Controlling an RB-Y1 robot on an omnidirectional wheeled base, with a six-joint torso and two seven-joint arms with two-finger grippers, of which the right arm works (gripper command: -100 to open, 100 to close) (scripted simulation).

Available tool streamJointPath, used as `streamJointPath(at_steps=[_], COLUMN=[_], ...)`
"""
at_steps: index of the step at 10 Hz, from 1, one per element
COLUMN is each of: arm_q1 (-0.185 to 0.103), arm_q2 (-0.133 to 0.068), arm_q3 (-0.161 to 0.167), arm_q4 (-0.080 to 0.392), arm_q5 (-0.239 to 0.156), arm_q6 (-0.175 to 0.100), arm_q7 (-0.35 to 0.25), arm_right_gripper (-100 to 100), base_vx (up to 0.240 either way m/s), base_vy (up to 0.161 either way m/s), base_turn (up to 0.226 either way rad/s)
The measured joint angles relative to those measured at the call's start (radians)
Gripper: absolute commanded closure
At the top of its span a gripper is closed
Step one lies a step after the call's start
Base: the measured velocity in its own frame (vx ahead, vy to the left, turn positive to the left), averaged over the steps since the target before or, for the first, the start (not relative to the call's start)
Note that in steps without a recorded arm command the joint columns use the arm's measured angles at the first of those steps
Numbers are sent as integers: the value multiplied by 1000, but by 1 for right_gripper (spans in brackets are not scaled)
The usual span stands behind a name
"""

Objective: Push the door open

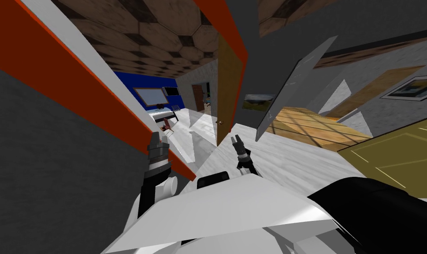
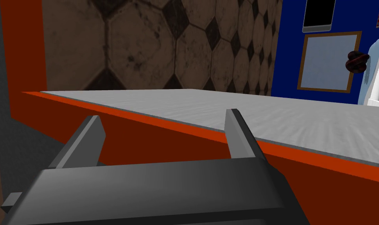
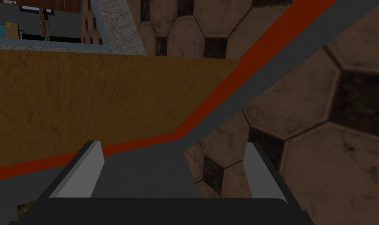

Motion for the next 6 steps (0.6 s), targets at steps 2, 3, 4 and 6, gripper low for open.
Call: streamJointPath(at_steps=[2,3,4,6], arm_q1=[-7,-10,-12,-15], arm_q2=[-11,-15,-22,-29], arm_q3=[0,2,2,7], arm_q4=[35,54,70,106], arm_q5=[8,13,17,28], arm_q6=[-20,-32,-42,-65], arm_q7=[-11,-15,-21,-30], arm_right_gripper=[-100,-100,-100,-100], base_vx=[100,104,106,99], base_vy=[-17,-23,-24,-7], base_turn=[2,2,2,3])
